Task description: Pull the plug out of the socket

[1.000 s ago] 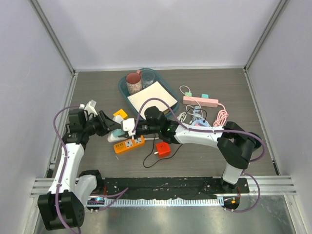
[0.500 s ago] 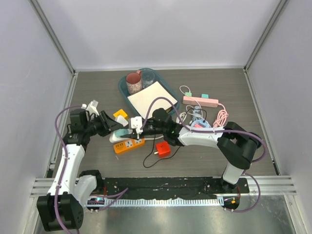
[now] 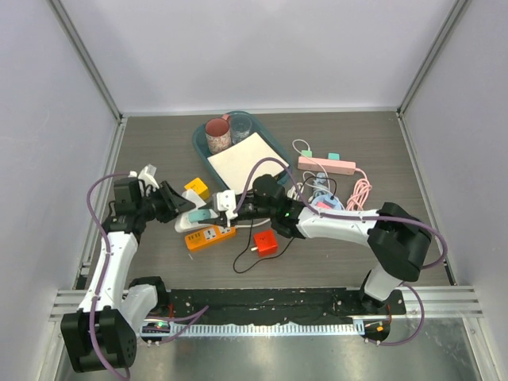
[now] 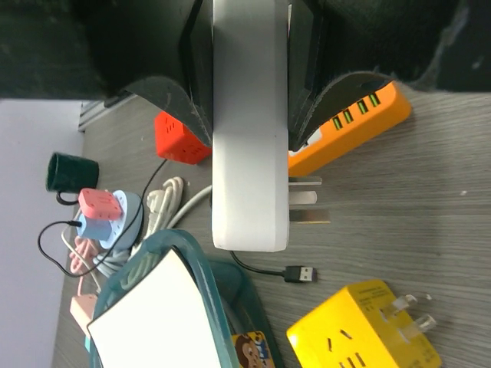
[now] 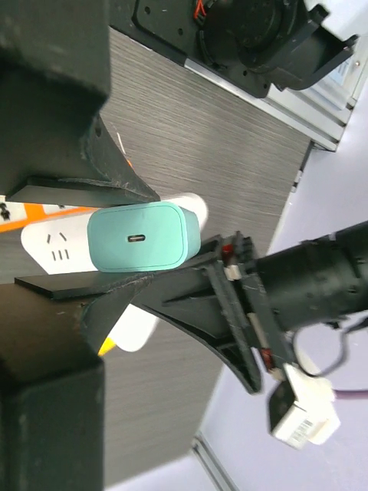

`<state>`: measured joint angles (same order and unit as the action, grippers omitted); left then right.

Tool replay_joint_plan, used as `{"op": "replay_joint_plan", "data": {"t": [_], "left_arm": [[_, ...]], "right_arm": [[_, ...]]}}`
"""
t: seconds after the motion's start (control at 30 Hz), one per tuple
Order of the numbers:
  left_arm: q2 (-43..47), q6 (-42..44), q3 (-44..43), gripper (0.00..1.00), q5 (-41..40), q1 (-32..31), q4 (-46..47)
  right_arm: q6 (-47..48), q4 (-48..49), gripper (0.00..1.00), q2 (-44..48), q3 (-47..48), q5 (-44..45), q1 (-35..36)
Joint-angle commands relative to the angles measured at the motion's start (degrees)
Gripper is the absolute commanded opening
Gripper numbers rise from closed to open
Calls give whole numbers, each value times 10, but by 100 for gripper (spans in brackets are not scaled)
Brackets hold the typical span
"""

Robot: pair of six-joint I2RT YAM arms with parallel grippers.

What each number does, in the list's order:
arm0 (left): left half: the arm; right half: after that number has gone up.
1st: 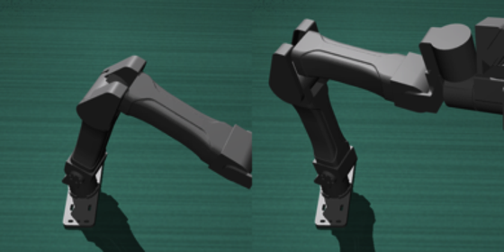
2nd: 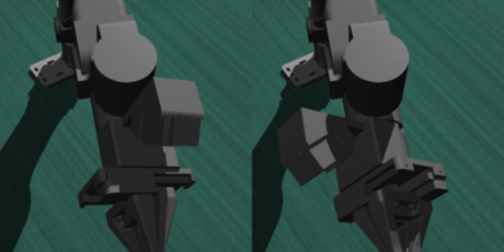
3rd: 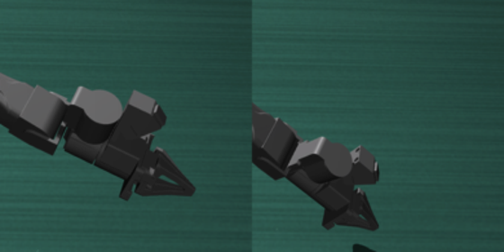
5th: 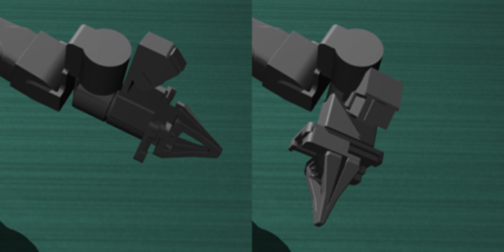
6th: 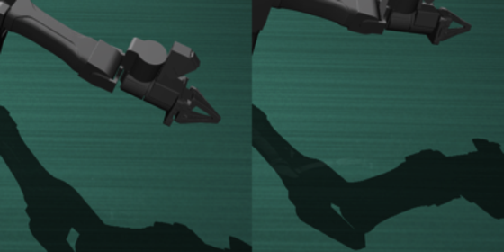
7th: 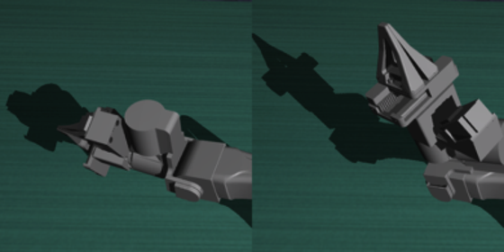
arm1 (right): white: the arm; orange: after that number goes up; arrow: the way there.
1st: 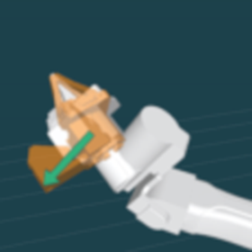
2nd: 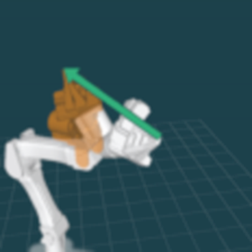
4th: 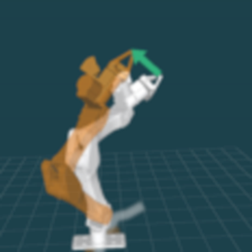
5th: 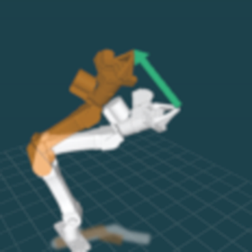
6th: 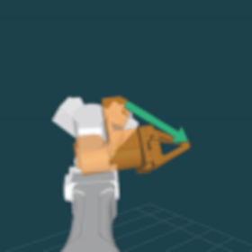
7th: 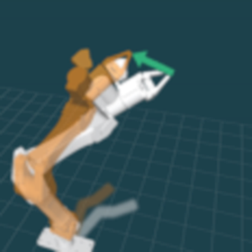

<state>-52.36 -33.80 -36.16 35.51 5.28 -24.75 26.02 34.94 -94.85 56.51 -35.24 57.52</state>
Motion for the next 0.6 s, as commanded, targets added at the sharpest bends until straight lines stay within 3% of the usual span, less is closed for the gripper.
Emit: {"op": "replay_joint_plan", "data": {"t": [0.0, 0.27, 0.43, 0.57], "left_arm": [[4, 15, -6, 0, -24, 5, 15], [18, 6, -7, 0, -35, 6, 22], [48, -49, -24, 0, -168, 6, 15], [64, -95, -51, 0, -266, 6, 35]], "right_arm": [[61, -33, 1, 50, 40, 25, 10], [29, -8, 1, 55, 20, 39, 8], [-24, 41, 1, 77, -17, 33, 4], [-61, 20, 1, 95, -32, 35, 4]]}}
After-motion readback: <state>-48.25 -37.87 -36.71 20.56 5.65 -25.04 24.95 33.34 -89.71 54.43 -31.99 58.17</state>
